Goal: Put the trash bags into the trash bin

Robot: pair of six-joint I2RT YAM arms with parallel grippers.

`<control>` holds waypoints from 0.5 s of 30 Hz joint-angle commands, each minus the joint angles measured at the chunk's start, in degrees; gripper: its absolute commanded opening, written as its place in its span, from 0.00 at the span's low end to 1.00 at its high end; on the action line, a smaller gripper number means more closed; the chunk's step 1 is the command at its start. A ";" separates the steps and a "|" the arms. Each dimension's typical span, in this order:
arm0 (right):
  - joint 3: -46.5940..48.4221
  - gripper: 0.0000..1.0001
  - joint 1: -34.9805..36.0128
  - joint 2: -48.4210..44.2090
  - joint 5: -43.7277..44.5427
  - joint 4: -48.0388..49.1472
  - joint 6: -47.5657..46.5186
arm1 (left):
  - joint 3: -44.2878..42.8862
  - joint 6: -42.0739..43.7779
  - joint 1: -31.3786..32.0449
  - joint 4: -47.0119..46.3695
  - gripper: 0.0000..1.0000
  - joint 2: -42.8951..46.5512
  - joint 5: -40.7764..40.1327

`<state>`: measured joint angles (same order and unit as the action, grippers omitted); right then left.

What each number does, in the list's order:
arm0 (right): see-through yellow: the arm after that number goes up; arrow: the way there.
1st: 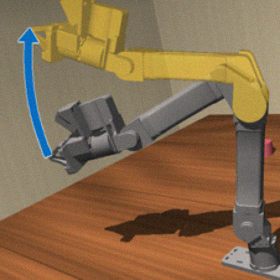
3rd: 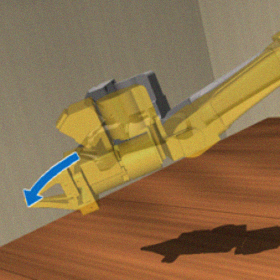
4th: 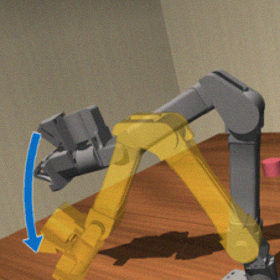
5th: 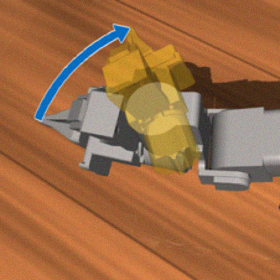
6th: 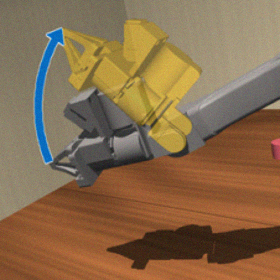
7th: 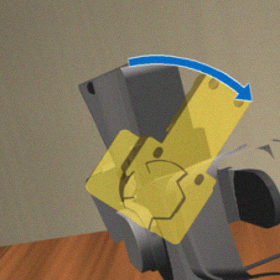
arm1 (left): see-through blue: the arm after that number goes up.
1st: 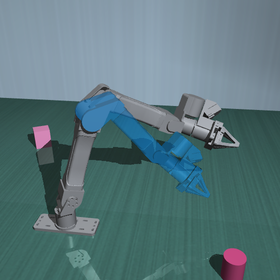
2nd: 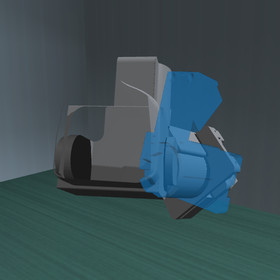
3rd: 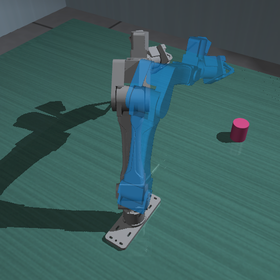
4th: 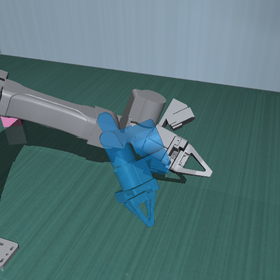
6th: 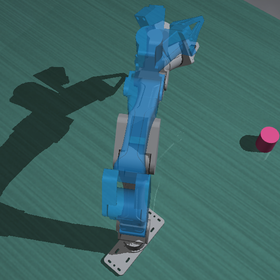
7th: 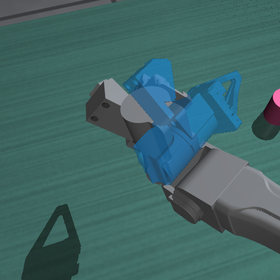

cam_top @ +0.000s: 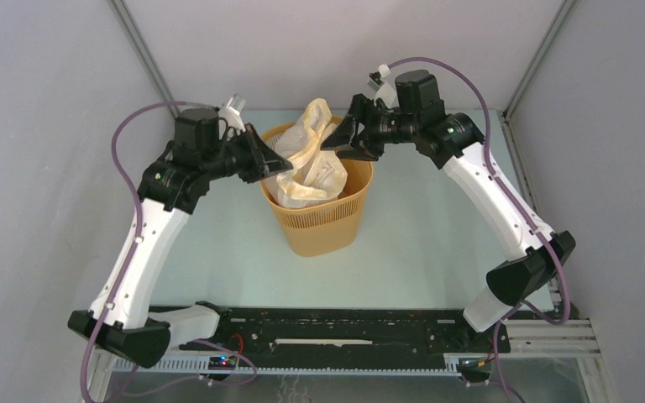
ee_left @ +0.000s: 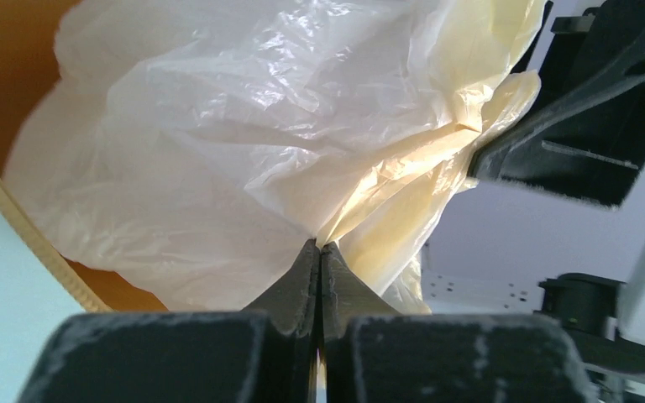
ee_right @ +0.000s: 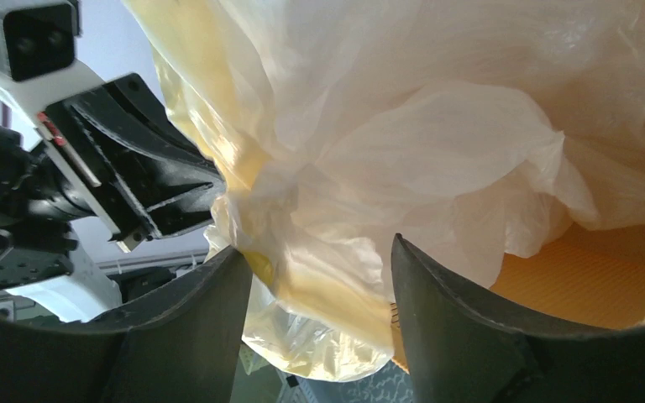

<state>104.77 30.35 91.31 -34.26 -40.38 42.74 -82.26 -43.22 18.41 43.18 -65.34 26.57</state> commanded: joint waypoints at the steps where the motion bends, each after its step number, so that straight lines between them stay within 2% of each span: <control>1: -3.11 0.71 -0.17 -3.31 -1.95 6.65 1.96 | 7.66 -7.98 -2.46 -14.49 0.01 5.97 6.06; 5: -2.14 0.69 1.16 -2.16 -2.33 7.53 2.22 | 10.92 -10.13 -2.94 -18.92 0.00 8.71 5.92; 6: -1.72 0.66 1.61 -1.84 -2.18 7.59 2.15 | 11.04 -10.43 -3.02 -19.37 0.00 9.12 5.36; 7: -1.44 0.60 1.97 -1.65 -1.95 7.64 2.15 | 11.22 -10.78 -3.03 -19.90 0.00 9.48 4.87; 10: -1.11 0.31 2.12 -1.67 -1.09 7.03 1.97 | 11.86 -11.93 -3.27 -21.23 0.00 11.21 1.74; 15: -6.40 0.01 -2.01 -8.33 2.82 4.93 0.78 | 16.05 -12.89 -4.93 -18.14 0.00 18.62 -10.95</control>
<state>101.58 31.57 89.45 -34.33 -35.40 44.25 -69.49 -54.19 15.14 25.74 -52.64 24.95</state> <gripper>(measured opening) 0.103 0.008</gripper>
